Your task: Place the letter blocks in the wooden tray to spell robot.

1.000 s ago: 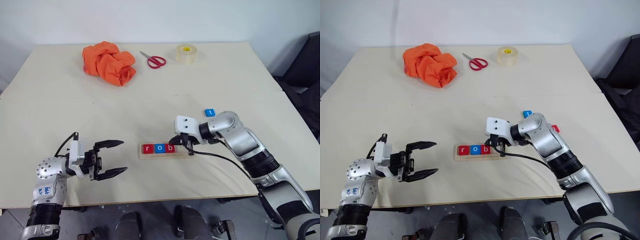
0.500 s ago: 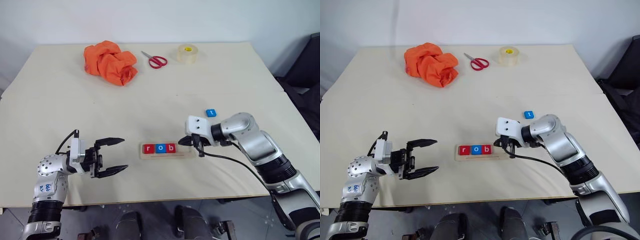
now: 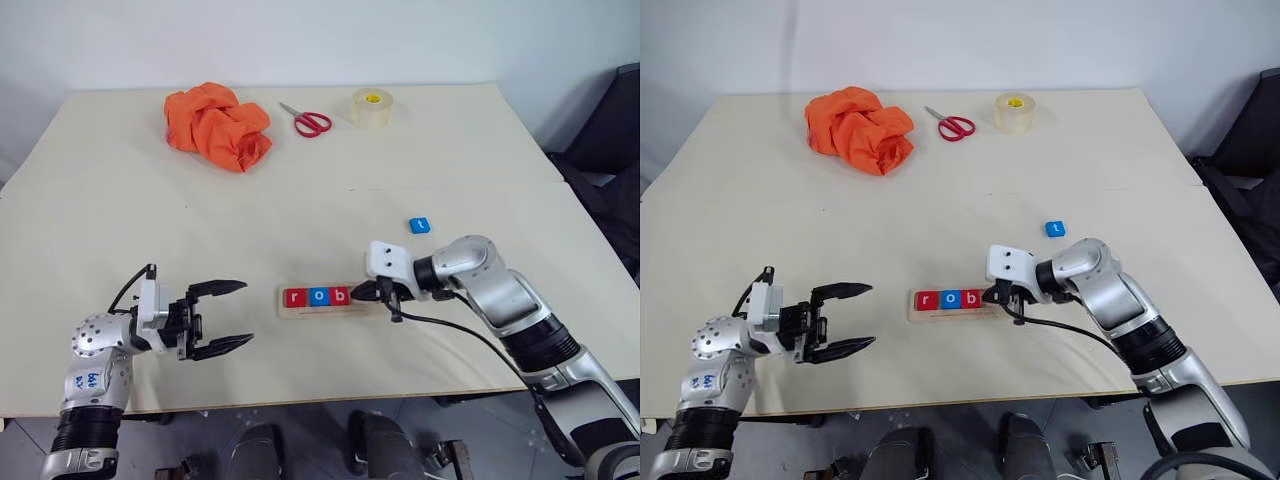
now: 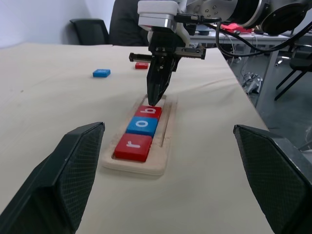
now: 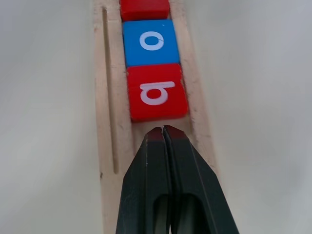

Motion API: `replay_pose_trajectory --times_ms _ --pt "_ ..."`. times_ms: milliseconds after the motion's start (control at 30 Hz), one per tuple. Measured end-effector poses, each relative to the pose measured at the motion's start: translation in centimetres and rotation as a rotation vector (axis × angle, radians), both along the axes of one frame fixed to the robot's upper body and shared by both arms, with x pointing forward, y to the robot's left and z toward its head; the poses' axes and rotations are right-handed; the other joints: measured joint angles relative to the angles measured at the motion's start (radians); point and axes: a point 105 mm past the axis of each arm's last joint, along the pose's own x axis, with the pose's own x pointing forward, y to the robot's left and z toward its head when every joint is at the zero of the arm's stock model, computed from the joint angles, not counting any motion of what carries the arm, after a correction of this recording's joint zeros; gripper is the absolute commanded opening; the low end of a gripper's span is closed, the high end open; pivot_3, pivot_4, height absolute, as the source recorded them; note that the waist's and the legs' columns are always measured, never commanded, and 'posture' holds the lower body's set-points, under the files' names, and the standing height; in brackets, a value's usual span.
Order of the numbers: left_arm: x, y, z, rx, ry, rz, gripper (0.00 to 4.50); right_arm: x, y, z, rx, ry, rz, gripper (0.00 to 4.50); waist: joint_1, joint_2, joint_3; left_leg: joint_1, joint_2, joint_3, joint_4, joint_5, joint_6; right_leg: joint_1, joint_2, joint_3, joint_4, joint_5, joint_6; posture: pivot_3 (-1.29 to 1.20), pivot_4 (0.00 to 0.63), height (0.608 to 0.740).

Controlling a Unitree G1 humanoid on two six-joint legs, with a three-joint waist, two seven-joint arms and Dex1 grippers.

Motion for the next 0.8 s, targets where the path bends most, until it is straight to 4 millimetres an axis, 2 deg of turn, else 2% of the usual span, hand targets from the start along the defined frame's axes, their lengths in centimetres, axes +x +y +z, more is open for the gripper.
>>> replay_pose_trajectory --times_ms 300,800 --pt "-0.3 0.1 -0.1 0.003 0.005 0.011 4.50 0.2 0.9 -0.1 0.020 -0.002 0.022 0.04 0.000 0.000 0.000 0.000 0.000 0.000 0.000 0.000 0.000 0.000 0.000 0.000 0.000 0.000 0.000 0.00 0.150 0.740" --pt "0.0 -0.1 0.5 0.001 -0.018 0.013 4.50 0.4 1.3 -0.1 0.033 -0.009 0.022 0.04 0.000 0.000 0.000 0.000 0.000 0.000 0.000 0.000 0.000 0.000 0.000 0.000 0.000 0.000 0.000 0.00 0.150 0.740"
